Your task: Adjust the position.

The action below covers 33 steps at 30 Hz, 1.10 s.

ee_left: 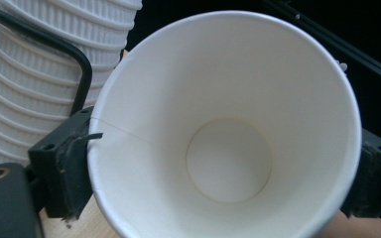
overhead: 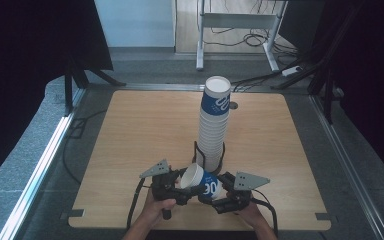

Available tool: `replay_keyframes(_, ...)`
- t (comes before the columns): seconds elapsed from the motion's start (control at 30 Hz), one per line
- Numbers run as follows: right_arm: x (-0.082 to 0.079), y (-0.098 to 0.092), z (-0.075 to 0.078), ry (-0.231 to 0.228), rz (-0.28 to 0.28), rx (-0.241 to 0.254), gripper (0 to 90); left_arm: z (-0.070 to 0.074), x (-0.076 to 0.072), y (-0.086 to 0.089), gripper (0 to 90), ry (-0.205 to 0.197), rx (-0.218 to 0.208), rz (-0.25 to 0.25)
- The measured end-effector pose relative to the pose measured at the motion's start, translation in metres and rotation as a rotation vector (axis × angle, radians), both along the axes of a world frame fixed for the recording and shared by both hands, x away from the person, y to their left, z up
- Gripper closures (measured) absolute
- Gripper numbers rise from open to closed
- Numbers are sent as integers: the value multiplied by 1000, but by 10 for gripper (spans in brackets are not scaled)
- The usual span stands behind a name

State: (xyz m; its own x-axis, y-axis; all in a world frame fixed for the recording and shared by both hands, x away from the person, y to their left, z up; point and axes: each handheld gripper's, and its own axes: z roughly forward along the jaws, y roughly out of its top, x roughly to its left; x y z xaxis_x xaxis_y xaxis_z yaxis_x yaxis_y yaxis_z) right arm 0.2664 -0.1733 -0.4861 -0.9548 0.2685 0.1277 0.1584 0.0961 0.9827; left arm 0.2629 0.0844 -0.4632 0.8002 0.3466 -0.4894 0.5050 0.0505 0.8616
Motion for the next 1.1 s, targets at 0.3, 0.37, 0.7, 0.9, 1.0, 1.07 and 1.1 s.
replay_keyframes(0.3,1,-1,-2,5,11,-10,272,-3,1,3,149,0,-37,-13)
replay_keyframes(0.37,1,-1,-3,4,9,-13,272,-4,2,3,149,3,-43,-14)
replay_keyframes(0.7,0,1,-1,-16,5,8,274,-7,3,-2,126,50,-69,-25)
replay_keyframes(0.9,0,1,-1,-14,4,2,273,-9,3,-2,157,45,-75,-31)
replay_keyframes(1.0,0,1,-2,-11,5,-2,272,-9,3,-2,162,42,-71,-31)
replay_keyframes(1.07,1,1,-2,-9,4,-5,269,-9,3,-2,165,38,-69,-29)
replay_keyframes(1.1,1,1,-2,-7,3,-6,268,-9,3,-2,166,35,-68,-28)
